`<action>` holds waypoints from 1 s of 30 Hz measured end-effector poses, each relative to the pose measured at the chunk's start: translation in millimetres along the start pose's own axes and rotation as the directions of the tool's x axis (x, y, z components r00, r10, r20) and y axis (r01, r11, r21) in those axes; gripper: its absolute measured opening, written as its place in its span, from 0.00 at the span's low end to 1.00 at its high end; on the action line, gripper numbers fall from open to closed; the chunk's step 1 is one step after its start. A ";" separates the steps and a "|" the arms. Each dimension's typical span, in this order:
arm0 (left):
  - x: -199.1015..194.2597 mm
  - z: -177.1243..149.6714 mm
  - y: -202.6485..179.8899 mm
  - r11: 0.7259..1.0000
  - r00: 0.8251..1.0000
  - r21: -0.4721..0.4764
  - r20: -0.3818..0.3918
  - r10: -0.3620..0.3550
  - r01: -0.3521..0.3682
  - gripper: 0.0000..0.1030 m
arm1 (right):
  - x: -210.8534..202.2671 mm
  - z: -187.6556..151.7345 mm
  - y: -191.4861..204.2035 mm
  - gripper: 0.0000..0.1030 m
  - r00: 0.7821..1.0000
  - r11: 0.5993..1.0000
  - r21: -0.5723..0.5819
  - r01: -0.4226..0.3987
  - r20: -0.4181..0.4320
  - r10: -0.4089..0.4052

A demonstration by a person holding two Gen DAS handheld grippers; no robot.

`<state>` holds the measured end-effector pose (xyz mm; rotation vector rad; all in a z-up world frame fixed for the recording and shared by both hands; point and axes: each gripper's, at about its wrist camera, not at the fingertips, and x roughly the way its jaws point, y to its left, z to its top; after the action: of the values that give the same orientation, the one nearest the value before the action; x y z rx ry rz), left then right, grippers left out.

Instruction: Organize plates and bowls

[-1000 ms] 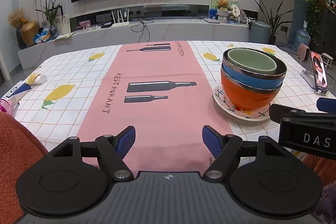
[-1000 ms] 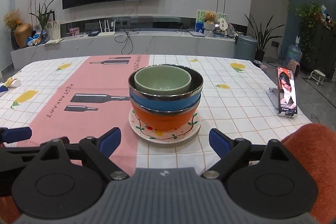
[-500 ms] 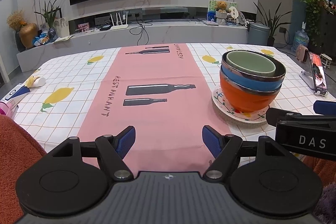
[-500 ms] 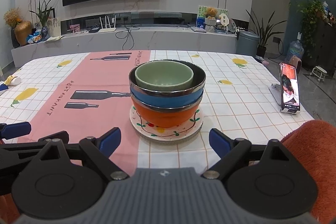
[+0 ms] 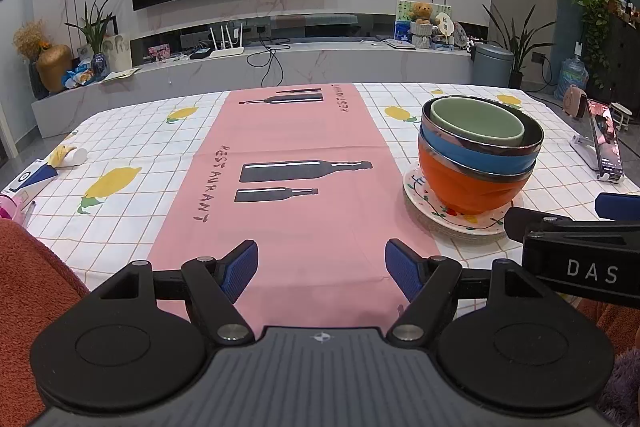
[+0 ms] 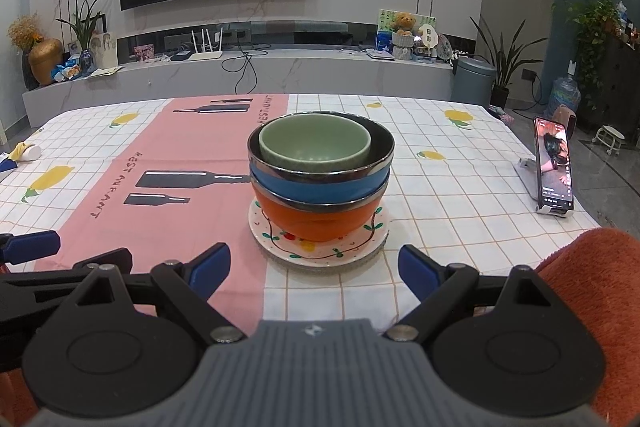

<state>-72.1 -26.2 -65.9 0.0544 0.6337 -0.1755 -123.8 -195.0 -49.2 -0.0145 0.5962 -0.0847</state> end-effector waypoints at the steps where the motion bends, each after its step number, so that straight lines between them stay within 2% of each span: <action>1: -0.4 0.1 0.1 1.000 1.000 0.001 0.001 0.001 -0.001 0.83 | 0.1 -0.1 -0.2 0.87 1.000 1.000 0.000 0.000 0.000 0.000; 19: -2.0 0.4 0.4 1.000 1.000 -0.002 -0.001 0.001 -0.001 0.83 | -0.1 -0.4 0.4 0.87 1.000 1.000 -0.001 -0.003 0.001 0.003; 30: -2.3 -1.3 2.6 1.000 1.000 -0.015 -0.003 0.006 -0.006 0.83 | 1.6 -0.9 0.7 0.86 0.999 0.999 0.006 -0.045 0.002 0.045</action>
<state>-74.2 -23.1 -65.6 0.0423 0.6377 -0.1654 -122.9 -194.5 -50.8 0.0043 0.5940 -0.0427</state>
